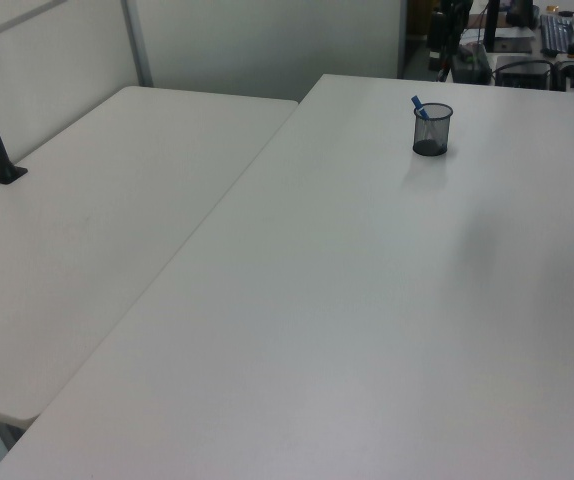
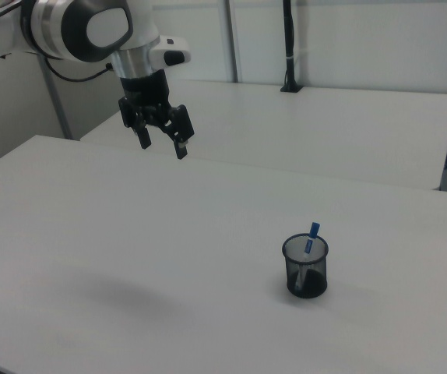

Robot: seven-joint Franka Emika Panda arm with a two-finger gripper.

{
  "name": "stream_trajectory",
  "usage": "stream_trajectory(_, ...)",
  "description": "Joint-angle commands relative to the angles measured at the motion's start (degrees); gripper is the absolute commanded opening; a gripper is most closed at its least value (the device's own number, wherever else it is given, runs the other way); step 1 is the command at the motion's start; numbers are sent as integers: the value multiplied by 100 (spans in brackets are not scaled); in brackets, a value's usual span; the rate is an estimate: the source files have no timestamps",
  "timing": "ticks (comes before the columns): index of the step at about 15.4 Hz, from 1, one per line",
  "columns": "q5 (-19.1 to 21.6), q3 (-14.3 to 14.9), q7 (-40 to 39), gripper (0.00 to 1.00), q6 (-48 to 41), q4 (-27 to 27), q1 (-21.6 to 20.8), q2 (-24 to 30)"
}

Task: Remove the marker
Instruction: 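Move the open gripper toward the black mesh pen cup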

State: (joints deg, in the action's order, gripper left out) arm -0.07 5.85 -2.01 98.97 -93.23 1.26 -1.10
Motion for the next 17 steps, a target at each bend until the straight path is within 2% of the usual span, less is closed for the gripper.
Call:
stream_trajectory(1,51,13,-151,100,70,6,-38,5)
stream_trajectory(7,42,74,-247,100,34,6,67,31)
stream_trajectory(12,-28,188,-1924,100,139,-3,734,-73)
stream_trajectory(15,-650,233,-2032,100,1182,-116,1051,-486)
stream_trajectory(17,-688,285,-1848,100,1981,-222,1227,-741)
